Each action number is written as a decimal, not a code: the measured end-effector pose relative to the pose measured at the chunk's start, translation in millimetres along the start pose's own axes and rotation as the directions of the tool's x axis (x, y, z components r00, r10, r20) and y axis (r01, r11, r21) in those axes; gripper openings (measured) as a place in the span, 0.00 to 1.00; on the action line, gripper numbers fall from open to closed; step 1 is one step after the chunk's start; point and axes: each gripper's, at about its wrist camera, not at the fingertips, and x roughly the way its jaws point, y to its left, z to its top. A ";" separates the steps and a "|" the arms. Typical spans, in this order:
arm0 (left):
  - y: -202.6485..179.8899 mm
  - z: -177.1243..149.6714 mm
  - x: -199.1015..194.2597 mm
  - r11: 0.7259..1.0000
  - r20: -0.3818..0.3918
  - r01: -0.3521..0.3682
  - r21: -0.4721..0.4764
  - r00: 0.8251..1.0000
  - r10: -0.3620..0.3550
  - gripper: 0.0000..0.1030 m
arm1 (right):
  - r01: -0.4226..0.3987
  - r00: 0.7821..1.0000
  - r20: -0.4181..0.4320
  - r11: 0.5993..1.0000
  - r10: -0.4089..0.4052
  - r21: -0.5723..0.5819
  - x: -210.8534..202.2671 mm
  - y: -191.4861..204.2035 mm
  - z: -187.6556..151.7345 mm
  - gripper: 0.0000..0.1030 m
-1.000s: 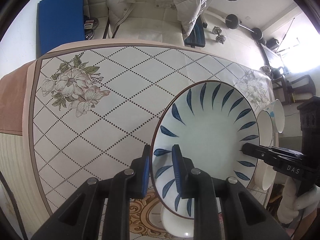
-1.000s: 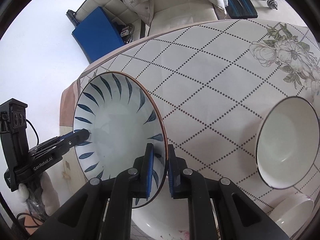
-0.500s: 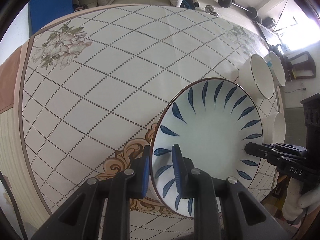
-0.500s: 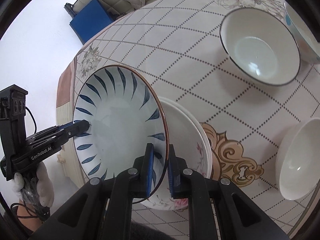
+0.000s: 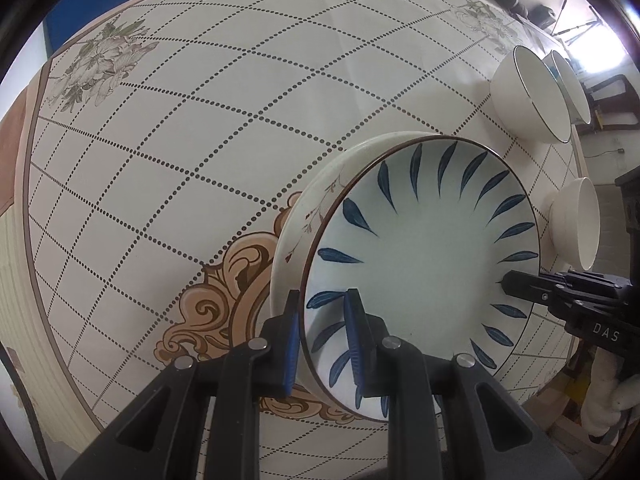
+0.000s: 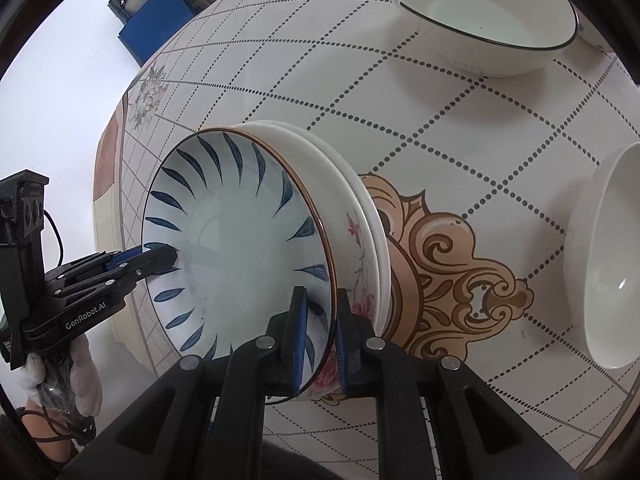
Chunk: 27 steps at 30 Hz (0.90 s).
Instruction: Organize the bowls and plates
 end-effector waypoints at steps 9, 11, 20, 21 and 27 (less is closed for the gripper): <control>-5.1 -3.6 17.3 1.000 -0.030 -0.016 0.016 0.999 0.016 0.18 | 0.034 0.999 -0.019 0.999 -0.035 -0.025 5.3 -2.8 -3.3 0.13; -6.3 -4.2 18.1 1.000 -0.033 -0.020 0.020 0.999 0.021 0.18 | 0.044 0.999 -0.019 0.998 -0.045 -0.034 4.6 -1.5 -2.3 0.13; -5.2 2.0 24.6 1.000 -0.071 -0.020 -0.009 0.997 0.019 0.19 | 0.057 0.997 -0.047 0.998 -0.056 0.014 7.4 3.7 6.8 0.13; -4.1 3.4 25.4 1.000 -0.078 -0.016 -0.018 0.997 0.015 0.19 | 0.057 0.997 -0.052 0.998 -0.056 0.021 7.6 3.2 7.3 0.13; 2.9 11.2 28.3 0.999 -0.105 0.000 -0.037 0.994 -0.004 0.20 | 0.044 0.996 -0.085 0.996 -0.037 0.072 8.1 -4.5 11.6 0.15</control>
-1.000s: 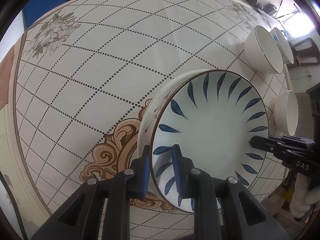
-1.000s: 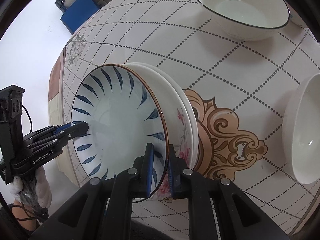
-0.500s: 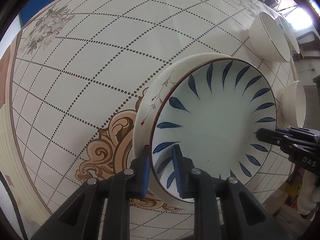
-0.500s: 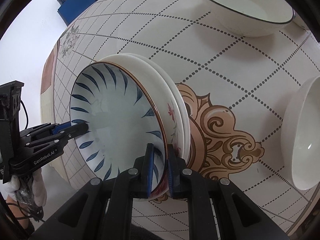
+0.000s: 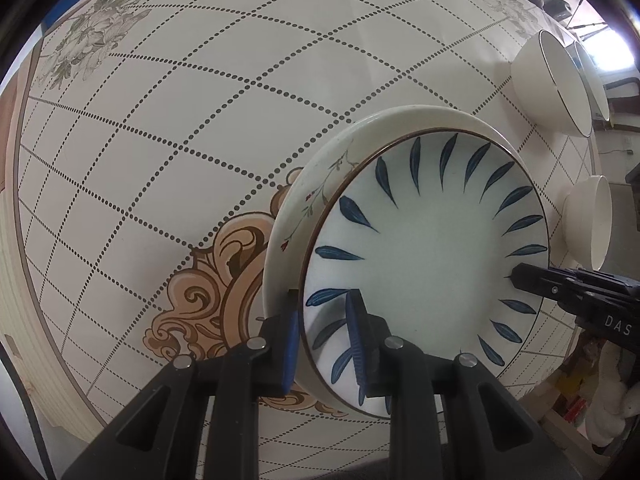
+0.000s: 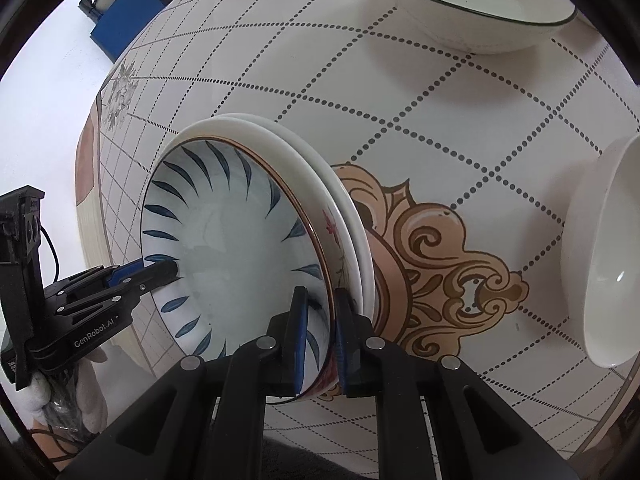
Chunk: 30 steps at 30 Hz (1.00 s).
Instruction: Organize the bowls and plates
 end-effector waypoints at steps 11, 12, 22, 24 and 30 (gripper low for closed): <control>26.4 12.2 2.9 0.994 -0.050 0.087 -0.067 0.995 -0.091 0.22 | -0.018 0.997 -0.076 0.998 0.022 0.055 4.3 -3.4 4.9 0.18; 27.4 12.6 2.9 0.994 -0.052 0.090 -0.068 0.994 -0.094 0.22 | -0.021 0.997 -0.079 0.998 0.025 0.058 4.4 -3.2 4.9 0.18; 36.0 6.1 -5.8 0.988 -0.042 0.117 -0.096 0.992 -0.122 0.33 | -0.070 0.989 -0.123 0.995 0.078 0.069 3.1 6.2 1.9 0.55; 37.3 5.0 -8.0 0.989 -0.037 0.114 -0.096 0.992 -0.118 0.33 | -0.081 0.988 -0.124 0.995 0.089 0.063 2.1 10.3 0.9 0.65; 33.9 -1.8 -16.5 0.991 -0.021 0.088 -0.100 0.996 -0.090 0.33 | -0.056 0.993 -0.104 0.997 0.062 0.052 -8.7 17.3 0.9 0.75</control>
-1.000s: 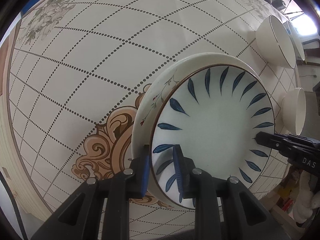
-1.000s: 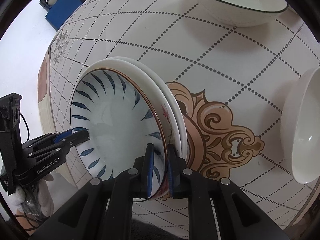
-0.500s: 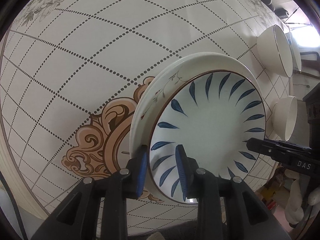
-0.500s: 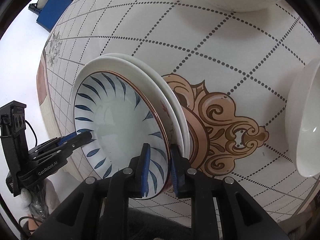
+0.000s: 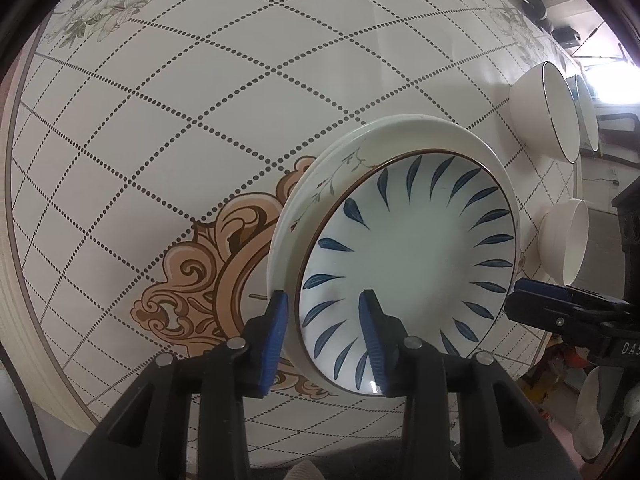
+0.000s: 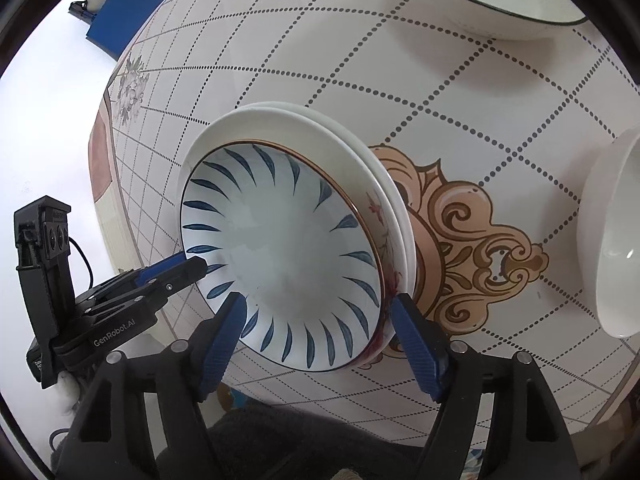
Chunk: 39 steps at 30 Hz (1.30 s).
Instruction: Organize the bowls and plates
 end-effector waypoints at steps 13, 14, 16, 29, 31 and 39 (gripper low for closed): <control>-20.1 -25.9 -30.0 0.984 0.172 -0.180 -0.019 0.969 0.180 0.34 | 0.295 0.952 0.120 0.951 -0.283 -0.090 -4.3 17.2 -26.3 0.75; -20.3 -28.6 -33.5 0.983 0.184 -0.181 -0.029 0.966 0.183 0.43 | 0.311 0.945 0.136 0.945 -0.297 -0.096 -5.4 20.6 -30.3 0.81; -22.1 -35.8 -41.4 0.981 0.217 -0.191 -0.045 0.956 0.196 0.59 | 0.332 0.934 0.174 0.938 -0.312 -0.099 -8.9 27.1 -38.8 0.90; -43.8 -71.6 -93.3 0.968 0.381 -0.247 -0.050 0.891 0.247 0.83 | 0.440 0.833 0.407 0.895 -0.374 -0.077 -64.4 62.7 -88.4 0.96; -49.4 -81.3 -103.3 0.966 0.414 -0.254 -0.052 0.875 0.252 0.85 | 0.439 0.826 0.430 0.895 -0.365 -0.084 -74.3 66.9 -98.7 0.96; -66.6 -124.1 -144.5 0.968 0.502 -0.240 -0.075 0.830 0.245 0.86 | 0.459 0.767 0.547 0.883 -0.336 -0.101 -115.5 82.7 -149.4 0.96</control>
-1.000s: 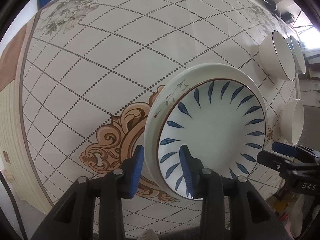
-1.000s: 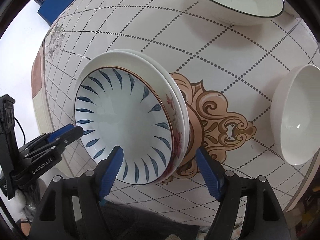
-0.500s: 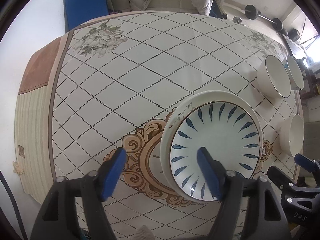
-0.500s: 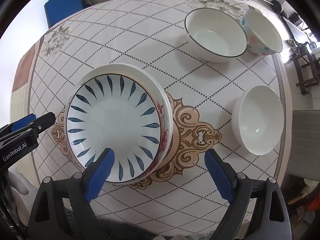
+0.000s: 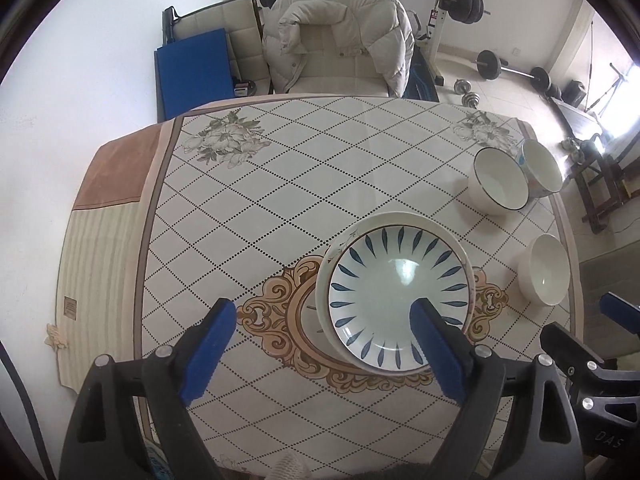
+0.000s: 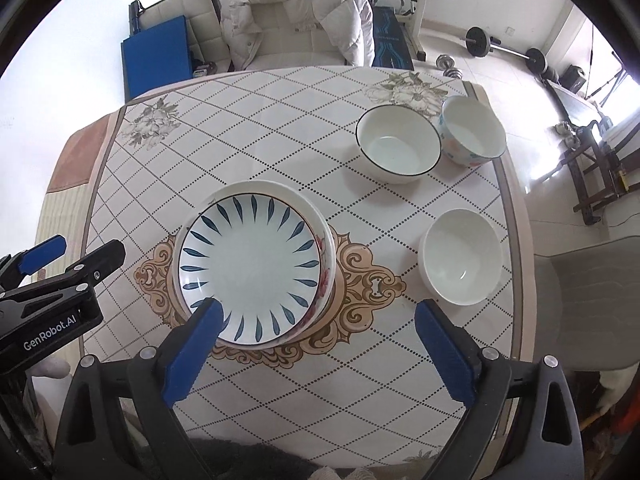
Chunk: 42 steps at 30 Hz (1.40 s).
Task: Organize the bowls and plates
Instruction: 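Lower the blue-striped plate onto the stack and open both grippers, then move both grippers over to the rose-pattern white bowl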
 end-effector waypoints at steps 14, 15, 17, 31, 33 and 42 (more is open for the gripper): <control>-2.8 -23.5 -77.6 0.999 0.119 0.043 0.020 0.992 -0.045 0.98 | 0.024 0.988 0.155 0.999 -0.020 -0.022 -105.0 -4.5 -33.4 0.96; -2.7 -23.5 -80.6 0.999 0.128 0.045 0.027 0.991 -0.048 0.98 | 0.024 0.987 0.158 1.000 -0.021 -0.017 -108.0 -3.8 -35.0 0.96; -2.1 -23.4 -85.6 0.997 0.141 0.061 0.036 0.988 -0.066 0.98 | 0.022 0.986 0.167 1.000 -0.022 0.000 -115.2 -3.4 -38.3 0.96; -49.5 -10.6 -55.3 0.988 0.162 0.076 0.132 0.982 -0.097 0.98 | -0.024 0.979 0.204 0.976 -0.021 0.215 -99.5 -68.7 -51.3 0.97; -67.5 -2.7 -39.6 0.986 0.137 0.089 0.138 0.985 -0.108 0.98 | -0.028 0.984 0.176 0.964 -0.021 0.266 -85.3 -95.6 -49.6 0.97; -177.2 40.3 63.3 0.967 -0.120 0.202 0.154 0.976 -0.184 0.96 | -0.018 1.000 0.001 0.933 0.019 0.360 17.0 -221.3 -30.7 0.96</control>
